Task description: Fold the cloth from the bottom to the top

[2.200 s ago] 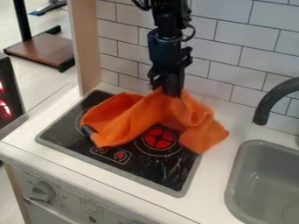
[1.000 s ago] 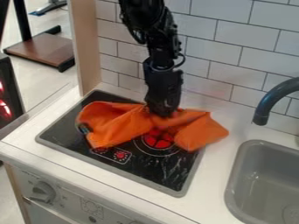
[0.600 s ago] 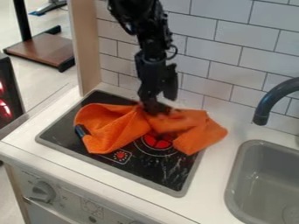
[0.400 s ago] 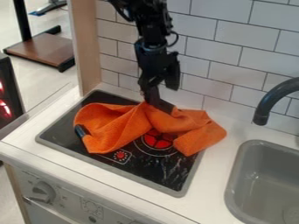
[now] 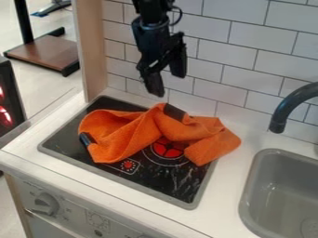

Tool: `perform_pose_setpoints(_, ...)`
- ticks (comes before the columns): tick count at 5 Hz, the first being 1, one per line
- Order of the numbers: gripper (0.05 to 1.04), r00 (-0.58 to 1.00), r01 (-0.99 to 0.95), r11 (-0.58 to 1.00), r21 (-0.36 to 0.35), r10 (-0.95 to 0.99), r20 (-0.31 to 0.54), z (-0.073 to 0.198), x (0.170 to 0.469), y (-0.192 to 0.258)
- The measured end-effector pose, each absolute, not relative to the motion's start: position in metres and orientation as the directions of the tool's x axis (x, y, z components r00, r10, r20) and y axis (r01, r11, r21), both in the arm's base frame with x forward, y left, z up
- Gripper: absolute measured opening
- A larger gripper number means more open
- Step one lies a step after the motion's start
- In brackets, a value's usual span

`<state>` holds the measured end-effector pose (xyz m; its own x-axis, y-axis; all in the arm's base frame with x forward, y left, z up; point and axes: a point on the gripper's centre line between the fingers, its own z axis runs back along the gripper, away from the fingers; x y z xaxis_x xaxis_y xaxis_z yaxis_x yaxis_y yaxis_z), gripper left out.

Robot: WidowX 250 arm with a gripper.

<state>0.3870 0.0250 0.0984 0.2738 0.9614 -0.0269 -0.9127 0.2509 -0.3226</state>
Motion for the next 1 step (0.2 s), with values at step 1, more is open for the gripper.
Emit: perform_pose_setpoints(1, 0.999, 0.29, -0.918, 0.28, -0.281, 0.957, 0.009, 0.0947, 0.3764, 0.0305)
